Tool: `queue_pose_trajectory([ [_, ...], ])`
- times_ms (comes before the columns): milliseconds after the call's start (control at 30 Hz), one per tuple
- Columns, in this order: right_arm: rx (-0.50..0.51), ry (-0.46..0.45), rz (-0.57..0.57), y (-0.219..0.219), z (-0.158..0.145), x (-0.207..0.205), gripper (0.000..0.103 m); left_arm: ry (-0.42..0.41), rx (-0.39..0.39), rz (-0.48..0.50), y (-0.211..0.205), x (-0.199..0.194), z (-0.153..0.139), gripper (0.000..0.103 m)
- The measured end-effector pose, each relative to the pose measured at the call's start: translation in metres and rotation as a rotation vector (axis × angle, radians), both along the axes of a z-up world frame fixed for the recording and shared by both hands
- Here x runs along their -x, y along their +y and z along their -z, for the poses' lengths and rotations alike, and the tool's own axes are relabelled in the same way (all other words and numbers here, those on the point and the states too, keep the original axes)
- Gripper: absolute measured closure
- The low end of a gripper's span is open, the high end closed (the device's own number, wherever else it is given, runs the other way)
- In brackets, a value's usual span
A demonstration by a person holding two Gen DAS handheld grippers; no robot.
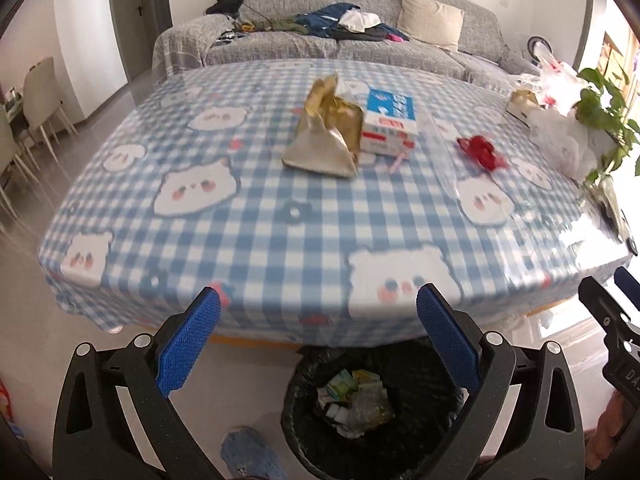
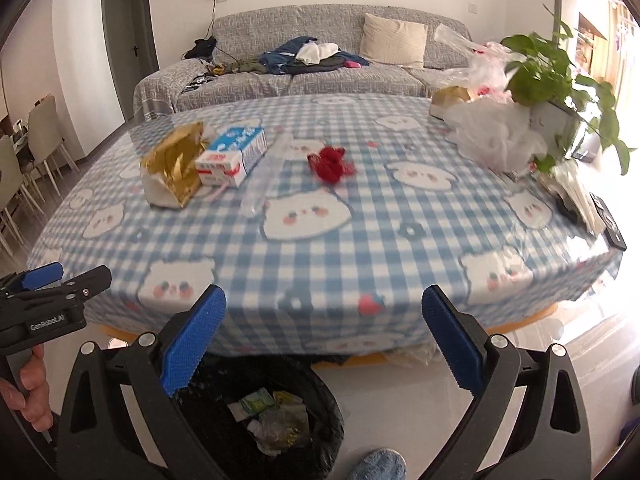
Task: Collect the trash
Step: 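Raise both grippers and move them back toward the table, then grasp the gold snack wrapper with the left gripper while the right grasps the clear plastic tube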
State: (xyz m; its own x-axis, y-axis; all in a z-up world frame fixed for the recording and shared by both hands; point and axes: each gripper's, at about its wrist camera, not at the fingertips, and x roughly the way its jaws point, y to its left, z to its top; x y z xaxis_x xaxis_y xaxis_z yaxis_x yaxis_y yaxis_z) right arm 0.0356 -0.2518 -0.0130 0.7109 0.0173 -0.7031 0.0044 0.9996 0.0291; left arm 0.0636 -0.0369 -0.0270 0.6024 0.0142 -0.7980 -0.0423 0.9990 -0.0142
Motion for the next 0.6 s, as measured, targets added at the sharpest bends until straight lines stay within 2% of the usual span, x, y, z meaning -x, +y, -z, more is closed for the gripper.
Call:
queue_pose_trajectory([
  [267,0.021,-0.005,-0.028,0.02,-0.008,-0.056,0.013,0.006,-0.015,-0.014,0.01,-0.06,-0.009,0.007],
  [600,0.028,0.018,-0.055,0.04,0.002,-0.121,0.02,0.017,-0.015,-0.035,0.021,-0.121,-0.006,0.008],
])
